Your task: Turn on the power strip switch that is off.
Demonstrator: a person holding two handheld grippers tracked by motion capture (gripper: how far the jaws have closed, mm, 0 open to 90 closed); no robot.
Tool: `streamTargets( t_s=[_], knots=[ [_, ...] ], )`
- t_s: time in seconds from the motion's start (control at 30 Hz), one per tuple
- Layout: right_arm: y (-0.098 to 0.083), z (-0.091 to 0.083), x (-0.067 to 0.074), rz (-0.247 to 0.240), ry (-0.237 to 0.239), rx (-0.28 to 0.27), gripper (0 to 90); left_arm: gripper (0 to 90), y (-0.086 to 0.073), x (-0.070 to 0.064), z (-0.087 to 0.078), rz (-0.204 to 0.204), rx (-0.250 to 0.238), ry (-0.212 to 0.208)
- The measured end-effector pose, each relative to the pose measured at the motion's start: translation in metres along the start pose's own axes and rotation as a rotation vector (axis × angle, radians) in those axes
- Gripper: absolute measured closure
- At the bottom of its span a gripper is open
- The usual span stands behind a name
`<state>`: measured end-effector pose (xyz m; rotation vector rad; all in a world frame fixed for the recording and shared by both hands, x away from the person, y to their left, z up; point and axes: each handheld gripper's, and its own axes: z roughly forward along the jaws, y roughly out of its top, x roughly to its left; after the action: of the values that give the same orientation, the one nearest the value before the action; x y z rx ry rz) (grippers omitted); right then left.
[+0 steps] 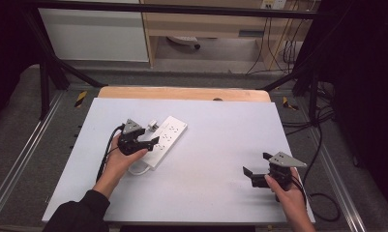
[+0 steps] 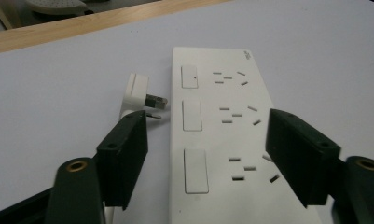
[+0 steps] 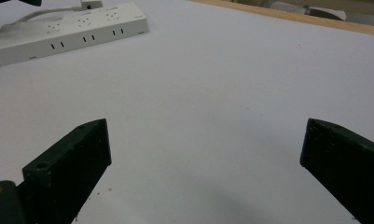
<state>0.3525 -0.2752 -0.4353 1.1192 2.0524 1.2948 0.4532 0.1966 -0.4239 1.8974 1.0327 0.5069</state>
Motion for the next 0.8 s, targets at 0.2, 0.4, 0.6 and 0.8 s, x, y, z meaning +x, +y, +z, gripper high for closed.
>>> streamTargets(
  t_s=[0.2,0.4,0.6,0.8],
  knots=[
    [0.000,0.000,0.000,-0.002,0.001,0.000,2.3,11.2,0.001,-0.002,0.000,-0.015,-0.013,-0.008],
    [0.000,0.000,0.000,-0.002,0.000,-0.001,2.3,8.3,0.003,-0.002,-0.005,-0.025,-0.046,-0.013],
    [0.000,0.000,0.000,-0.001,0.000,-0.001,2.3,8.2,0.006,-0.001,-0.016,-0.028,-0.075,-0.017],
    [0.000,0.000,0.000,-0.001,0.002,-0.001,2.3,8.2,0.008,-0.001,-0.031,-0.036,-0.094,-0.023]
  ],
)
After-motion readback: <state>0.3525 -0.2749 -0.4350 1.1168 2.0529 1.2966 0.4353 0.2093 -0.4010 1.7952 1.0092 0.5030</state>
